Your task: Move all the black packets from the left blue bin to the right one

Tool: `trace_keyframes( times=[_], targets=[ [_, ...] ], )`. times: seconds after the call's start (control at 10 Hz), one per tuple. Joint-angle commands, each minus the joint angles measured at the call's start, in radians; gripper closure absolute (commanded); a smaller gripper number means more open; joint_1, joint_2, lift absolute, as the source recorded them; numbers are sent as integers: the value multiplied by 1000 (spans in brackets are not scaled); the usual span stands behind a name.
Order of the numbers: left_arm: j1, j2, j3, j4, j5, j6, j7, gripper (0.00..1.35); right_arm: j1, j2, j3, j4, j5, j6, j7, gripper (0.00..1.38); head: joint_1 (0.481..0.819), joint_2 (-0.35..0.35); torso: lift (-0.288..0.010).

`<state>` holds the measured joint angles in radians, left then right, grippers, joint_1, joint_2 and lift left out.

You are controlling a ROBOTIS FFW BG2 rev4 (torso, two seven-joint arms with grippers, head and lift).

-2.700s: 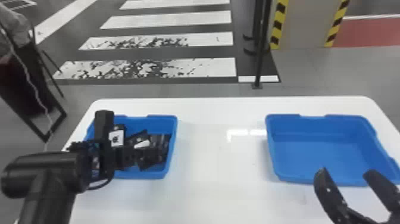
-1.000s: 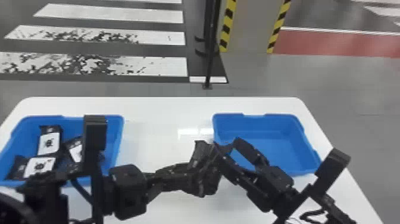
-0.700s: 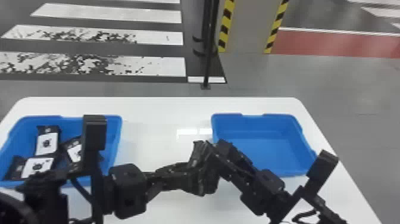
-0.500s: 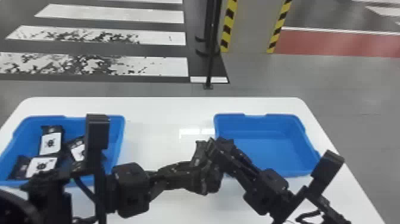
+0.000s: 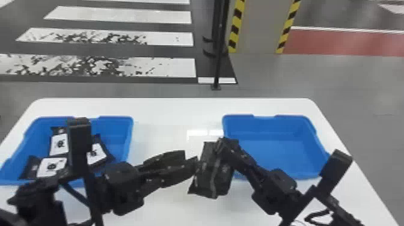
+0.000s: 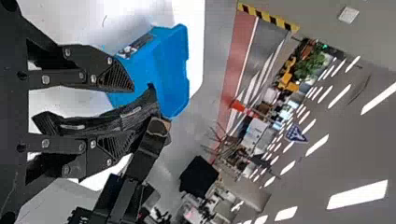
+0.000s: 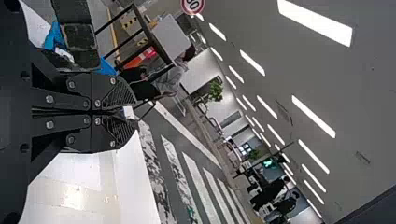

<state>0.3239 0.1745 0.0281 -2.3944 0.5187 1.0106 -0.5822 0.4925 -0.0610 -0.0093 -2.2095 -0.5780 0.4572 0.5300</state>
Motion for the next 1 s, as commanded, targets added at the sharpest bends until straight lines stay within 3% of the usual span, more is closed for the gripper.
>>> trace_keyframes(
  times=[0.0, 0.1, 0.4, 0.7, 0.8, 0.9],
  targets=[
    [34, -6, 34, -19, -14, -17, -1, 96, -75, -33, 1, 66, 2, -1, -1, 1279, 695, -51, -140],
    [61, -9, 58, -32, -16, -26, -1, 153, -142, -54, -1, 129, 10, -1, -2, 1279, 695, -35, -140],
    [133, -33, 143, -68, -22, -12, -1, 165, -299, -86, -27, 343, 32, -84, -28, 1279, 695, -28, -140],
    [152, -46, 177, -81, -32, -9, 2, 170, -404, -100, -94, 490, 123, -136, -68, 1277, 695, -63, -140],
    [152, -49, 185, -81, -32, -12, 2, 168, -421, -100, -120, 520, 159, -146, -85, 1239, 695, -88, -140],
    [152, -49, 191, -83, -34, -14, 2, 168, -421, -99, -136, 537, 179, -155, -96, 1061, 695, -115, -140]
  ],
)
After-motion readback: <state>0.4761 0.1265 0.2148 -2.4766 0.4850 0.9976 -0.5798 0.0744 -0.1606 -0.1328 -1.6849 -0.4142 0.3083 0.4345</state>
